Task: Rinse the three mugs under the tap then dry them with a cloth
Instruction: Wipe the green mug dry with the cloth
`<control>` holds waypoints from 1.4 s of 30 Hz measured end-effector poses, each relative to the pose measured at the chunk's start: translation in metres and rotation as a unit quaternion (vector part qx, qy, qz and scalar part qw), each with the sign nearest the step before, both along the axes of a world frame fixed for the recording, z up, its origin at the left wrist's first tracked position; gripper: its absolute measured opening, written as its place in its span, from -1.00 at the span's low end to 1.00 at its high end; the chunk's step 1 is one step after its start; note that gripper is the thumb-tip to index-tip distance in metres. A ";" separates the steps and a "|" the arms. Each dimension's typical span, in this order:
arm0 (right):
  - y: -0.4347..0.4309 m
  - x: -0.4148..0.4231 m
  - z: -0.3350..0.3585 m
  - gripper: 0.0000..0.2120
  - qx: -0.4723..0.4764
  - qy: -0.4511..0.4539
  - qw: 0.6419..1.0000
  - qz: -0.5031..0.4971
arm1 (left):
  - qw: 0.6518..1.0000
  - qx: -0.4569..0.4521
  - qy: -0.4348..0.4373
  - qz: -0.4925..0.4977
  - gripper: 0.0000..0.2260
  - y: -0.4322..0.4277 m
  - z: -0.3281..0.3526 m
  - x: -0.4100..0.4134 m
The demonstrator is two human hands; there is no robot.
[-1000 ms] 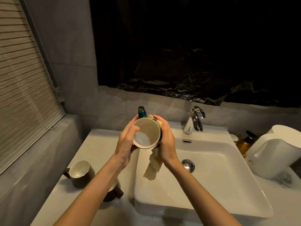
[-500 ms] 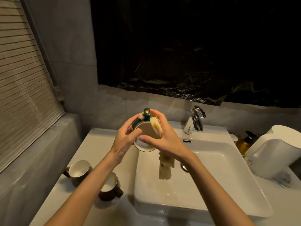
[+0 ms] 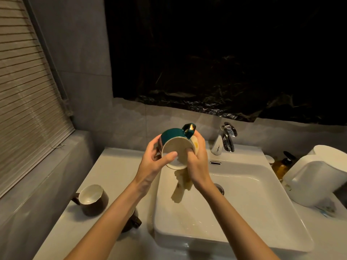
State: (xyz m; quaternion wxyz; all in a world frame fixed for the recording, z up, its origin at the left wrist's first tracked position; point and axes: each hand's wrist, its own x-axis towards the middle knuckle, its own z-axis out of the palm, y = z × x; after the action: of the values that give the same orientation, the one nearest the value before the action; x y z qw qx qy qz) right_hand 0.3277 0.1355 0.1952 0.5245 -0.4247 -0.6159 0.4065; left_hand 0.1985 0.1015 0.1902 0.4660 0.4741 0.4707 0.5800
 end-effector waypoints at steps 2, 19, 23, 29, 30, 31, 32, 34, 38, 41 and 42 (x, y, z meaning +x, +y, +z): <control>-0.002 -0.003 0.000 -0.51 -0.008 -0.002 1.000 0.007 | 0.999 0.002 -0.050 0.015 -0.40 0.002 -0.004 0.002; -0.019 -0.005 0.009 -0.55 0.235 -0.112 0.964 -0.051 | 0.993 0.070 0.059 0.073 -0.39 0.001 0.011 -0.004; -0.012 0.005 0.032 -0.60 0.232 -0.046 0.968 -0.085 | 0.982 0.088 0.136 0.095 -0.38 0.001 0.008 -0.005; 0.000 0.022 0.023 -0.58 0.231 -0.265 0.935 0.051 | 0.975 0.102 0.173 0.093 -0.38 -0.001 0.005 -0.007; 0.001 0.023 0.024 -0.58 0.229 -0.264 0.935 0.057 | 0.974 0.109 0.177 0.092 -0.40 -0.002 0.005 -0.007; 0.003 0.024 0.027 -0.59 0.221 -0.255 0.939 0.067 | 0.973 0.114 0.180 0.088 -0.41 -0.003 0.005 -0.008; 0.006 0.024 0.032 -0.61 0.200 -0.246 0.945 0.081 | 0.973 0.118 0.180 0.083 -0.42 -0.003 0.005 -0.008; 0.014 0.024 0.042 -0.63 0.126 -0.236 0.956 0.117 | 0.974 0.120 0.179 0.076 -0.44 -0.004 0.006 -0.010; 0.014 0.019 0.055 -0.63 -0.066 -0.127 0.972 0.189 | 0.974 0.130 0.169 0.077 -0.47 -0.005 0.007 -0.013; 0.006 0.010 0.054 -0.62 -0.118 -0.019 0.981 0.152 | 0.973 0.131 0.169 0.092 -0.46 -0.005 0.004 -0.014; 0.002 0.006 0.050 -0.62 -0.107 -0.012 0.987 0.121 | 0.972 0.130 0.167 0.100 -0.43 -0.004 0.003 -0.014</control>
State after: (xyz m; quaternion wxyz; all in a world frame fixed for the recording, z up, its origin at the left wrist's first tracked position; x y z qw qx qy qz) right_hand 0.3338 0.1378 0.2451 0.4152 -0.4059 -0.6218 0.5255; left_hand 0.1840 0.0971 0.1930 0.2546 0.5715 0.5075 0.5925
